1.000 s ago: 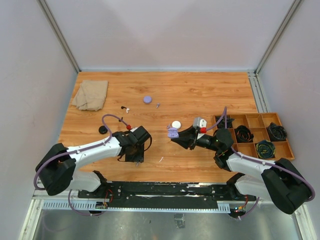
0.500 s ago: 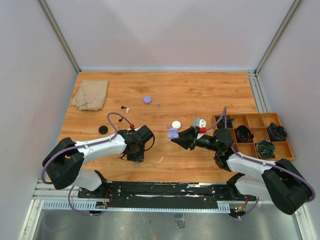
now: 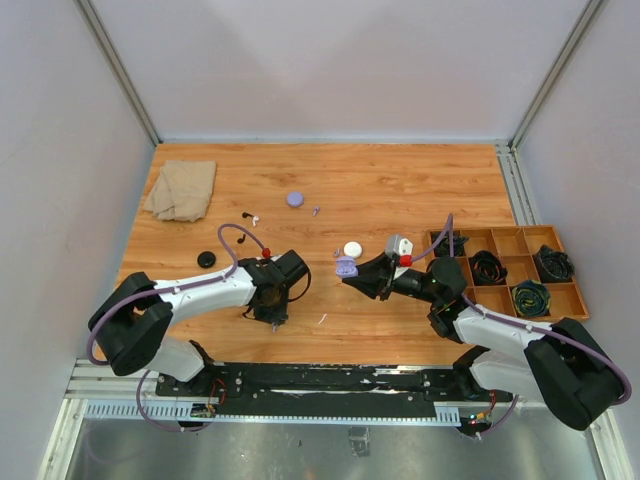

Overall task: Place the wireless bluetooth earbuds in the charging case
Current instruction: Pick up the earbud from the center of the board.

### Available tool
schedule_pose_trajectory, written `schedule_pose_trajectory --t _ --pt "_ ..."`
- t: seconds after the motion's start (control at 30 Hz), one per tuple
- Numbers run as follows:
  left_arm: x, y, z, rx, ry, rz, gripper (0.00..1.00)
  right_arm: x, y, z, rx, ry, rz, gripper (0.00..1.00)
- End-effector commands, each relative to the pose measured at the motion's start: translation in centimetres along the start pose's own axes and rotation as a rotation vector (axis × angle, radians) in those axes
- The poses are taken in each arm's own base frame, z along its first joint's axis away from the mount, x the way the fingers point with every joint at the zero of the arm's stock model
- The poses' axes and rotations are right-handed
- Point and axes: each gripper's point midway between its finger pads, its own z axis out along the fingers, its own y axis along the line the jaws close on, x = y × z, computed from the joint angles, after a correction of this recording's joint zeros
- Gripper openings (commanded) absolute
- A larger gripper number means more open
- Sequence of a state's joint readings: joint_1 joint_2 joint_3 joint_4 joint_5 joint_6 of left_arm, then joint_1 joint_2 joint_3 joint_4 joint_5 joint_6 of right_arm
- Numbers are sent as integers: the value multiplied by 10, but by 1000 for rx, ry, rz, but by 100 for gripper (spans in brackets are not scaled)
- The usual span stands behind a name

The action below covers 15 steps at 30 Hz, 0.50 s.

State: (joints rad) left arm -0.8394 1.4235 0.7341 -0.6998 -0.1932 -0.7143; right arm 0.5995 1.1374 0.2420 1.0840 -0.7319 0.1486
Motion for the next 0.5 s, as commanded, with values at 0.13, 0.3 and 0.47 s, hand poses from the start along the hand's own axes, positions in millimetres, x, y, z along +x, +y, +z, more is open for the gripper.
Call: schedule_pose_trajectory --t 0.13,0.3,0.47 --pt "4 -2 5 -5 21 14 27 -12 -1 1 -1 -33 -50 1" --pt "-8 -6 -3 10 -31 0 24 -13 -1 1 0 -37 -52 1" --pt "-37 -13 -22 37 -140 -20 21 -13 -2 3 -1 -39 -65 1"
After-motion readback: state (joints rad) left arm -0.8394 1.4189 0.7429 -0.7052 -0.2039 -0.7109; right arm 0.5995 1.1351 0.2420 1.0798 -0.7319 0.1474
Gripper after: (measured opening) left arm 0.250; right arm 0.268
